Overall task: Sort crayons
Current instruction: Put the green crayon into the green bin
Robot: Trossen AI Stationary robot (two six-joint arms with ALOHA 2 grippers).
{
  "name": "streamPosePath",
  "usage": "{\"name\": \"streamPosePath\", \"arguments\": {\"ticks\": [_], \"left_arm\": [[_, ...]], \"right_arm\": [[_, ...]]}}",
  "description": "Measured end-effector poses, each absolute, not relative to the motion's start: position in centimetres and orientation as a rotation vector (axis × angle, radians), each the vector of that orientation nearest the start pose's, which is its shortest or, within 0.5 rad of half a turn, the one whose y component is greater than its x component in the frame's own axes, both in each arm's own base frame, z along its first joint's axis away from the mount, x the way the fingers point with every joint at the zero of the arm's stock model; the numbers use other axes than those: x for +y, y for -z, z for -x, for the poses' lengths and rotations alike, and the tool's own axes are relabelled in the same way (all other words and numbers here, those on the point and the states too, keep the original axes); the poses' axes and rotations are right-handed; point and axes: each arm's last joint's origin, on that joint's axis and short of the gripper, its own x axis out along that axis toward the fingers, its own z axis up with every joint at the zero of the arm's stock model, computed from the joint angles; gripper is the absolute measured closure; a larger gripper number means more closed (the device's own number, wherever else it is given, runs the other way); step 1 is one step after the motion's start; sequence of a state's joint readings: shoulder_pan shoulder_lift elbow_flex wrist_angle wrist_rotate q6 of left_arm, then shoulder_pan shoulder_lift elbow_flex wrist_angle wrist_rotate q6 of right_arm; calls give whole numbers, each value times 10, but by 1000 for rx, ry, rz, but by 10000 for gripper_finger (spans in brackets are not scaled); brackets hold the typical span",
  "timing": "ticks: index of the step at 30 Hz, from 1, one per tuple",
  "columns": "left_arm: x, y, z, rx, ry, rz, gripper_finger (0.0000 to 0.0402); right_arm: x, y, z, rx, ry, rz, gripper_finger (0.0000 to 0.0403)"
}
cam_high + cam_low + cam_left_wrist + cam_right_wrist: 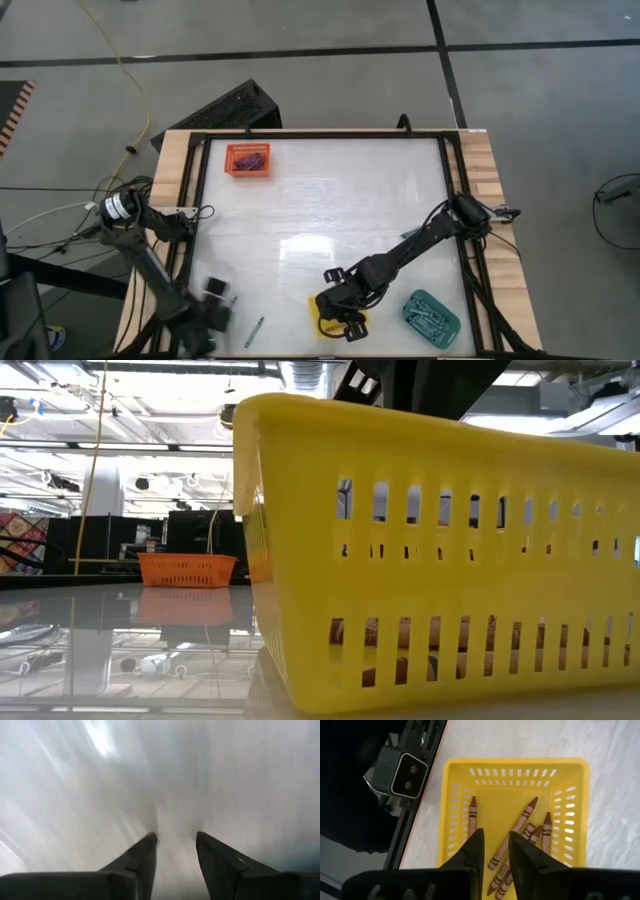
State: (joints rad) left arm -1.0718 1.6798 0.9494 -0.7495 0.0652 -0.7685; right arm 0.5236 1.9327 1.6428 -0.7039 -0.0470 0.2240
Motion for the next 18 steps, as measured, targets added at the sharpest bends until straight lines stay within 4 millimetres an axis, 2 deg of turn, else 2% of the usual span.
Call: {"name": "streamPosePath", "arguments": {"ticks": [1,3,7,10,15,18], "left_arm": [[-250,-158,-144,1451,324,-155,272],[-251,-171,-155,1376,307,-164,272],[-246,-176,-146,1509,269,-231,272],[-247,-184,-144,1486,252,-201,272],[-247,-184,-136,1508,234,-210,272],[-247,-185,-138,1483,222,-214,272]], "right_arm": [[210,-257,-361,1028,-409,38,321],[210,-257,-361,1029,-411,43,321],[210,-256,-361,1031,-414,51,321],[210,-257,-361,1026,-406,57,321],[209,-257,-362,1019,-397,65,321],[209,-257,-362,1021,-396,65,321]]}}
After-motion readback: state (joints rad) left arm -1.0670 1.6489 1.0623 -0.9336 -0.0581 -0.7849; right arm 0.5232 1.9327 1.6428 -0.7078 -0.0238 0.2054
